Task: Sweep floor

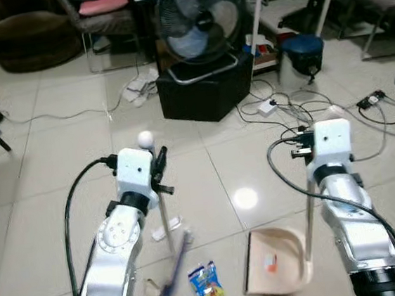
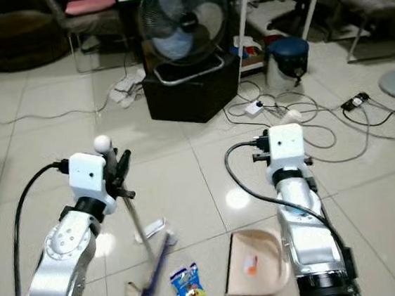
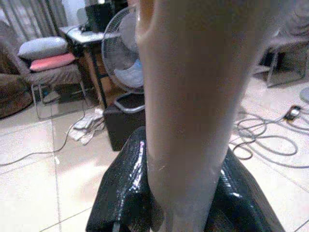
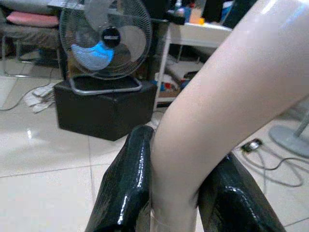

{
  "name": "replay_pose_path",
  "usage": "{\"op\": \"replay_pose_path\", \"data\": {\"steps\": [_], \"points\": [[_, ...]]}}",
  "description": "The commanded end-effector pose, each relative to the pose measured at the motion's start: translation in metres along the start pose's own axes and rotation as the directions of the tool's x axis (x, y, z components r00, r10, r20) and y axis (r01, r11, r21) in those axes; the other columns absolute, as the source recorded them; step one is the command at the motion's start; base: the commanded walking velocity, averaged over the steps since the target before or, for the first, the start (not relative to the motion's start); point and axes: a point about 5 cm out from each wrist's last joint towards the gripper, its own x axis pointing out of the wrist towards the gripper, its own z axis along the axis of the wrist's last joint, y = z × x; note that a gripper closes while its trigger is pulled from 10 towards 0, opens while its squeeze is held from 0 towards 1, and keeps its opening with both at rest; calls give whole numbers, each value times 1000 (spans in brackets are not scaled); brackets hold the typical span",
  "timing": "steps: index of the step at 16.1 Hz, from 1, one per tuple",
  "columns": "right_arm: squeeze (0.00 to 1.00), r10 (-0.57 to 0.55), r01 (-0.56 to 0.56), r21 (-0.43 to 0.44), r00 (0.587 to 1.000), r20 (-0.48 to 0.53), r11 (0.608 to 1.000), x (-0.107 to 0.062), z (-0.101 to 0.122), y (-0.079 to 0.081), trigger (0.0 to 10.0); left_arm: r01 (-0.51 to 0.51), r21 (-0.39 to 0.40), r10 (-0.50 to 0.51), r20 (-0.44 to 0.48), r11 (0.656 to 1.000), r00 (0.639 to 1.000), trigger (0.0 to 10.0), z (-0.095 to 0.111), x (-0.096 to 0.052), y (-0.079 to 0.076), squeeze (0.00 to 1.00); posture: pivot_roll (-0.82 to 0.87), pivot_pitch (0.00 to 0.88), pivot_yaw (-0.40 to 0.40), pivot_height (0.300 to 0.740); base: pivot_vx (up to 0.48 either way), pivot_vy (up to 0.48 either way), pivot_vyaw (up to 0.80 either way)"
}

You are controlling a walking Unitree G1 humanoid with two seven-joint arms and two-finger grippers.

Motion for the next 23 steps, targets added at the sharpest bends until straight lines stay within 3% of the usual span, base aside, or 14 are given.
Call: {"op": "replay_pose_path", "data": {"steps": [1,5,7,11,14,15,19,23], "points": [[0,16,-17,18,998,57,1000,1,8,1,10000,-6,30,5,31,1000,1000,10000,7,2,3,0,-6,79,50,740,349,0,0],[0,18,-16,-37,998,57,999,5,-3,0,10000,-19,6,19,-38,1000,999,10000,-7,11,3,0,-8,107,71,740,84,0,0],[0,-4,5,-22,999,32,1000,9,-10,-2,10000,-6,39,7,-29,999,1000,10000,-12,11,4,0,-8,142,79,740,0,0,0],[0,-14,18,-62,997,70,998,17,-15,-9,10000,-99,-6,99,-46,995,994,10000,-21,13,12,0,9,221,93,740,0,0,0],[0,10,13,-175,992,128,985,26,-12,-11,10000,-134,5,134,-28,991,991,10000,-23,16,12,0,13,294,103,740,0,0,0],[0,41,-3,-226,986,164,974,30,-9,-8,10000,-171,-20,170,-24,985,985,10000,-25,18,13,0,15,315,101,740,0,0,0],[0,169,-112,-220,951,258,969,33,-5,12,10000,-216,-36,217,10,976,976,10000,-25,21,10,0,50,359,85,740,0,0,0],[0,316,-281,-169,915,251,945,24,-17,59,10000,-227,-32,228,11,973,974,10000,-28,20,1,0,62,376,91,740,0,0,0]]}}
